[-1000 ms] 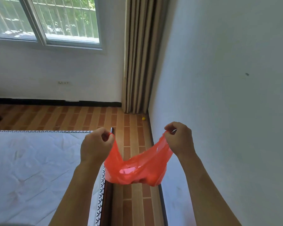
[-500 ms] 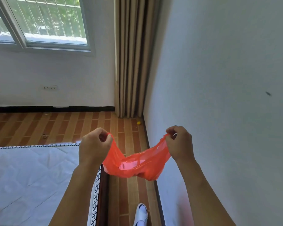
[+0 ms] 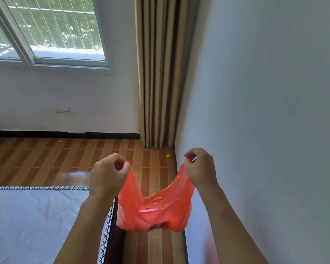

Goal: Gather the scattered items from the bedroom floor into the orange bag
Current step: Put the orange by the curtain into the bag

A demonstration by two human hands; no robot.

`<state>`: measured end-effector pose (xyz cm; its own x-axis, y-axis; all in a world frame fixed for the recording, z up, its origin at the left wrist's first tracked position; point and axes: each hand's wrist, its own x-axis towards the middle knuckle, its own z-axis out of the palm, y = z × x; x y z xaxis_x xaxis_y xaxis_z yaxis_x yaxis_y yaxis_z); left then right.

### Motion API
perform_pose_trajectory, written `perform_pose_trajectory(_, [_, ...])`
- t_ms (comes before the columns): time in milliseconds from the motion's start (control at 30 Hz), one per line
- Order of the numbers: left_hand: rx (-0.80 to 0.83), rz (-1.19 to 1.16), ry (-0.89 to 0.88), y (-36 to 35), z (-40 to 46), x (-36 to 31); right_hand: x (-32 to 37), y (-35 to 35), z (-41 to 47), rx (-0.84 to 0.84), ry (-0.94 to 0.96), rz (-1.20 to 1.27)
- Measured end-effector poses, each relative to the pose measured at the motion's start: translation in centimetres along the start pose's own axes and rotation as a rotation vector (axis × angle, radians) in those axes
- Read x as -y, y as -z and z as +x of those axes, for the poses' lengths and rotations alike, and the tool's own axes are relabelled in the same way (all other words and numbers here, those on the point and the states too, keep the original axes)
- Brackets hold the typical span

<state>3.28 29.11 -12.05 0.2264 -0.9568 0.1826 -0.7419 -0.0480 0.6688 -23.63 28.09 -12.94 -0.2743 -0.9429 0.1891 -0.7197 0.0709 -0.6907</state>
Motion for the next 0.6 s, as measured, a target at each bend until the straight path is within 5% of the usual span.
perform_pose_trajectory(600, [0.045, -0.008, 0.129, -7.2, 18.8, 3.6, 0.5, -9.2, 18.7, 0.071, 0.007, -0.044])
